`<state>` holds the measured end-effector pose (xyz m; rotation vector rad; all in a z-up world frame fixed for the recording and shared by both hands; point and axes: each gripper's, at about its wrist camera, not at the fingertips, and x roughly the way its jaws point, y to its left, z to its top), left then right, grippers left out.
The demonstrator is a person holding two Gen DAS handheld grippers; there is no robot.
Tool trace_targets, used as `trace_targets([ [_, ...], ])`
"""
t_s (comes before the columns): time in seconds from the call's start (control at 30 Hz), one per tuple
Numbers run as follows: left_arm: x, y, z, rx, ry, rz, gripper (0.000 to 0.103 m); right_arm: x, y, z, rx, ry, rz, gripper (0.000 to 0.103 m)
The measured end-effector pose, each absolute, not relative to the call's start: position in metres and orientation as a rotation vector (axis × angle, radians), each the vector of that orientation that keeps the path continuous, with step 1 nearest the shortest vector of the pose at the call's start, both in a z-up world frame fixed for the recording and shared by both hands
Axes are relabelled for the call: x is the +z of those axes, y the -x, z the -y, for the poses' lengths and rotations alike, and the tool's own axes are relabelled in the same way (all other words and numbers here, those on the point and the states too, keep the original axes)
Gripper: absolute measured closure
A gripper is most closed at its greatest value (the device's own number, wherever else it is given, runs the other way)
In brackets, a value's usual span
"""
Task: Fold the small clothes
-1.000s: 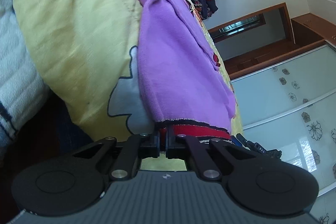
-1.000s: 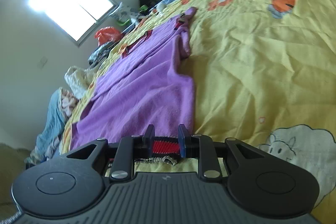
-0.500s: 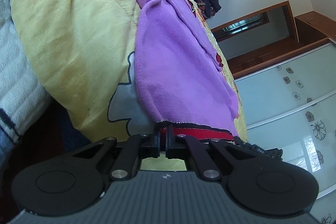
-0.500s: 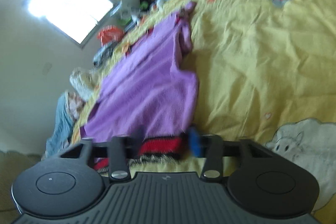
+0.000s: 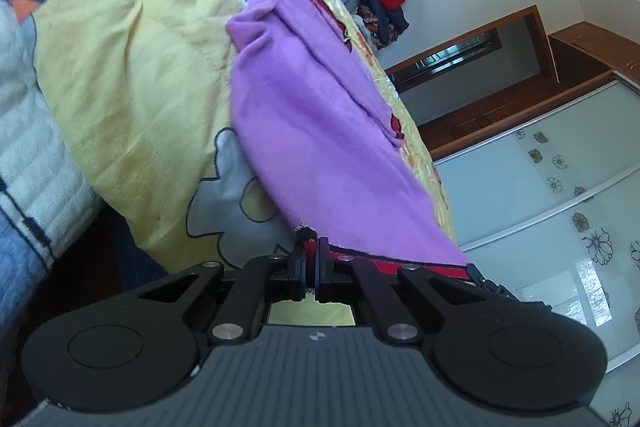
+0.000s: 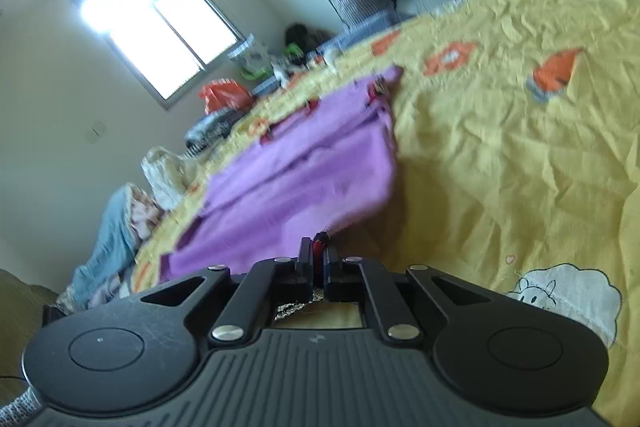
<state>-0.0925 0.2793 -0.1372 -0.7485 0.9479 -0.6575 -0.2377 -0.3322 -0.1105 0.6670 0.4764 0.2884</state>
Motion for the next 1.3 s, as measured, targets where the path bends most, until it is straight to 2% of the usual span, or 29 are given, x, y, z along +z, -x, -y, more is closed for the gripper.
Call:
trace_targets([
  [0.23, -0.126, 0.107, -0.282, -0.673, 0.771, -0.924, 0.101, -0.107, 0.259, 0.33, 0.285, -0.712, -0.413, 0.099],
  [0.4, -0.11, 0.084, -0.278, -0.685, 0.775, -0.891, 0.101, -0.101, 0.236, 0.337, 0.307, -0.749, -0.393, 0.099],
  [0.87, -0.045, -0.073, -0.274, -0.562, 0.802, -0.818, 0.101, -0.078, 0.069, 0.38, 0.282, -0.853, -0.419, 0.099],
  [1.1, -0.05, -0.158, -0.268, -0.502, 0.817, -0.858, 0.101, -0.087, -0.024, 0.386, 0.27, -0.909, -0.511, 0.099],
  [1.3, -0.07, -0.22, -0.259, -0.44, 0.817, -0.916, 0.101, -0.118, -0.091, 0.397, 0.239, -1.018, -0.597, 0.099],
])
